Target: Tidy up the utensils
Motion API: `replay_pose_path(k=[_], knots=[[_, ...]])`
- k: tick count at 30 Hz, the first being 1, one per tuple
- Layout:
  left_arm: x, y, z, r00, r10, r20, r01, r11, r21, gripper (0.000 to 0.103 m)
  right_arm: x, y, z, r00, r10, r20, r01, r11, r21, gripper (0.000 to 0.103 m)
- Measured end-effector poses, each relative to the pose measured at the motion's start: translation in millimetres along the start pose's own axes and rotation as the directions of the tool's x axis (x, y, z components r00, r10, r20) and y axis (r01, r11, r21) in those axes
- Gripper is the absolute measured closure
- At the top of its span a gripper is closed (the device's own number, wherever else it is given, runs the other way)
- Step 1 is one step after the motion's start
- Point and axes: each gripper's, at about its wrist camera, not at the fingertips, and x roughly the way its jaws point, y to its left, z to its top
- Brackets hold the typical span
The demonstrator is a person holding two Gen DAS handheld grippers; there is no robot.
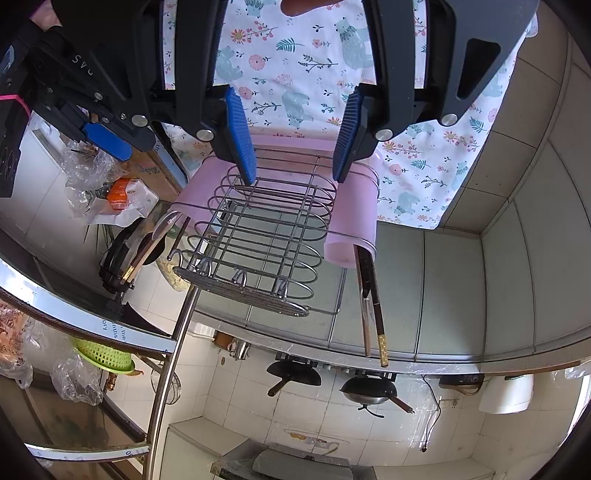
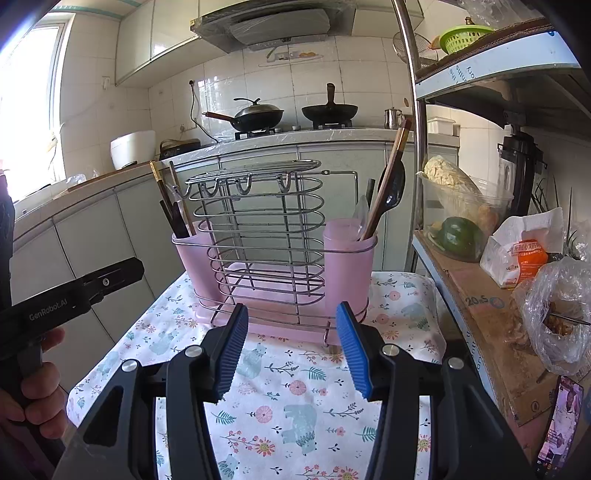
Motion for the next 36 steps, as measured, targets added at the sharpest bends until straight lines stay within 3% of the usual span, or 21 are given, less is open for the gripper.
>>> replay_pose_path(k=[36], knots=[[0.4, -1.1, 1.0, 1.000, 0.008, 0.007, -0.008, 1.000, 0.016, 0.060, 2.7, 0.1, -0.5, 1.000, 0.002, -0.009, -0.002, 1.000, 0.003, 0.054]])
